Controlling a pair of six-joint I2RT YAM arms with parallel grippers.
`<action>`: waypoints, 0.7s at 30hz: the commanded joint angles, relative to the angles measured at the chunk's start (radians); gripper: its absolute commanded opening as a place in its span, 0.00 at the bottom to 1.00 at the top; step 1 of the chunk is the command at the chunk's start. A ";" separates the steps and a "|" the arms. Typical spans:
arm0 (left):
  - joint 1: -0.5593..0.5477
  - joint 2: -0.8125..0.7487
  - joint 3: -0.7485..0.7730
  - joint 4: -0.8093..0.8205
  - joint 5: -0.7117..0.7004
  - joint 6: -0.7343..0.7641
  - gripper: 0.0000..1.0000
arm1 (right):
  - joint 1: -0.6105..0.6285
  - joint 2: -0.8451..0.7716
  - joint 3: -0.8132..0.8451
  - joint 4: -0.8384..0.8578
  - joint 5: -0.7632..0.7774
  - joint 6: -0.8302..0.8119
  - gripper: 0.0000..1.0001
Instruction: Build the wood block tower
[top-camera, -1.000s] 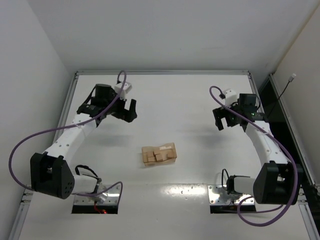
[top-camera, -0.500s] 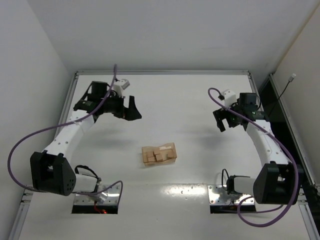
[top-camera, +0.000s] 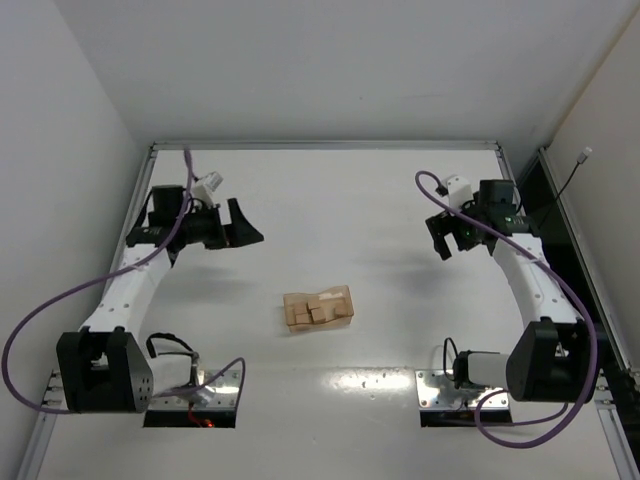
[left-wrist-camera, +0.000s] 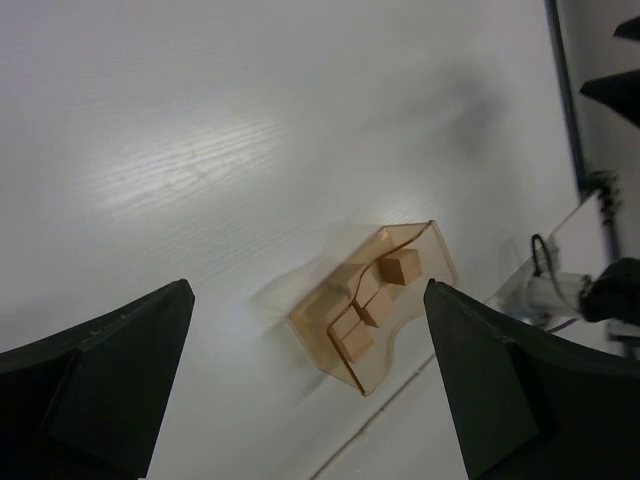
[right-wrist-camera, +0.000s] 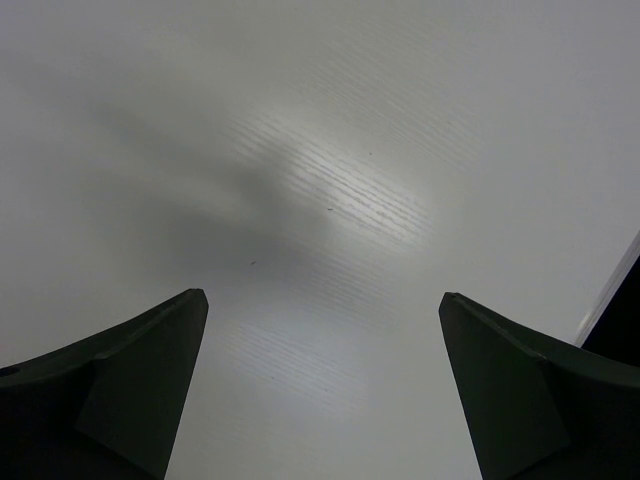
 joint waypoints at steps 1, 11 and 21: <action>-0.186 -0.016 0.176 -0.106 -0.211 0.259 1.00 | 0.004 0.004 0.044 0.001 -0.015 -0.016 0.99; -0.595 -0.022 0.159 -0.233 -0.436 0.470 0.90 | 0.013 -0.016 -0.005 0.001 -0.004 -0.036 0.99; -1.028 0.114 0.160 -0.254 -0.595 0.577 0.79 | 0.013 -0.035 -0.053 -0.008 0.007 -0.046 0.99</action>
